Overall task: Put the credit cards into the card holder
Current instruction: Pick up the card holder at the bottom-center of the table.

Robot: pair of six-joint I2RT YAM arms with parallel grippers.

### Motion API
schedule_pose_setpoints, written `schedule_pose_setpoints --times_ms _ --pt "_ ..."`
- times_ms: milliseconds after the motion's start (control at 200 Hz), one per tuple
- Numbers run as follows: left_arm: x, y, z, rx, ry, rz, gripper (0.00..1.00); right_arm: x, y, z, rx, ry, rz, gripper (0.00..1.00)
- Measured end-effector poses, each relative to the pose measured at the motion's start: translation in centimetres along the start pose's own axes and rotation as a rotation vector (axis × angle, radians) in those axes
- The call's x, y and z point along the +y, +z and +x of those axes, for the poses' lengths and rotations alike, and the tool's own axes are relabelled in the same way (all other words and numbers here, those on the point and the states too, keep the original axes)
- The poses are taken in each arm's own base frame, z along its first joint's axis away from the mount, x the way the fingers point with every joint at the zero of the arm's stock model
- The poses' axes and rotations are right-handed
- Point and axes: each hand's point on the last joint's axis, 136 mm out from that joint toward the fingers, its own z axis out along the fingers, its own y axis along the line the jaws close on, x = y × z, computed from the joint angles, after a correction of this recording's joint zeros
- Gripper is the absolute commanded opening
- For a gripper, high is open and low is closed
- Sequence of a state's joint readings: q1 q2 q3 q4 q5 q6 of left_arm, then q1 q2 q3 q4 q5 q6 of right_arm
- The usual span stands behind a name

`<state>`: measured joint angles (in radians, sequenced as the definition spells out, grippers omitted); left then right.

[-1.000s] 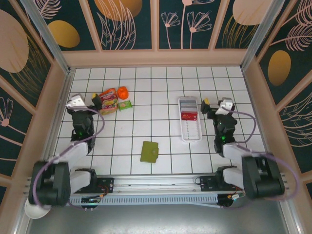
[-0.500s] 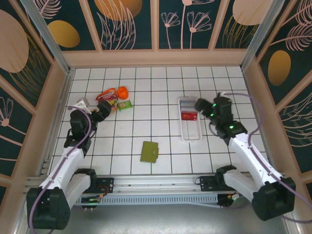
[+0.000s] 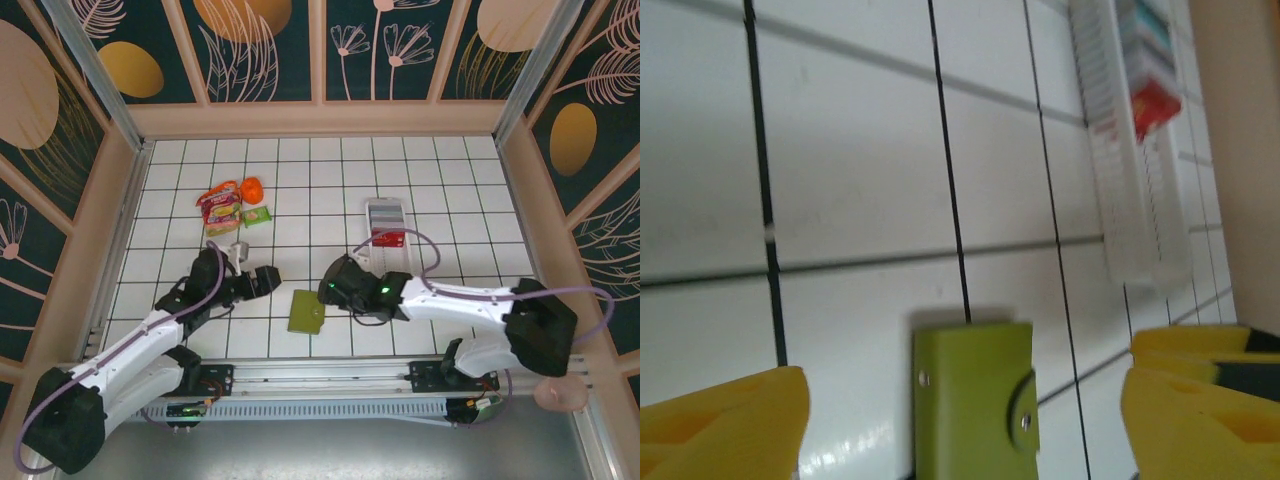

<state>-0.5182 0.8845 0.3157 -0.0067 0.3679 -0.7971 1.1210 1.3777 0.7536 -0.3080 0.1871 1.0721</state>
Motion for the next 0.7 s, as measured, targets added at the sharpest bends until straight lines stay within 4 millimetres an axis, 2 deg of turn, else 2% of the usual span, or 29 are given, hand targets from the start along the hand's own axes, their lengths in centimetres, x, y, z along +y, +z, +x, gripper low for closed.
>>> schedule_pose_setpoints --times_ms 165,230,385,500,651,701 --pt "0.2 1.3 4.4 0.145 -0.011 -0.001 0.77 0.1 2.3 1.1 0.028 0.040 0.045 0.31" --pt "-0.1 1.7 5.3 0.182 -0.010 0.006 0.71 0.0 3.0 1.2 0.032 0.052 0.059 0.28" --pt "-0.5 2.1 6.3 0.212 -0.024 0.026 0.66 0.5 4.1 1.3 0.038 0.069 0.048 0.14" --pt "-0.3 2.2 6.8 0.222 -0.031 0.026 0.66 0.9 4.6 1.3 0.046 0.087 0.026 0.09" --pt "-0.3 2.4 7.6 0.243 -0.036 0.027 0.59 1.0 4.8 1.0 0.040 0.088 0.021 0.00" --pt "-0.4 2.6 7.9 0.252 -0.039 0.027 0.58 1.0 4.9 1.1 0.041 0.090 0.022 0.00"
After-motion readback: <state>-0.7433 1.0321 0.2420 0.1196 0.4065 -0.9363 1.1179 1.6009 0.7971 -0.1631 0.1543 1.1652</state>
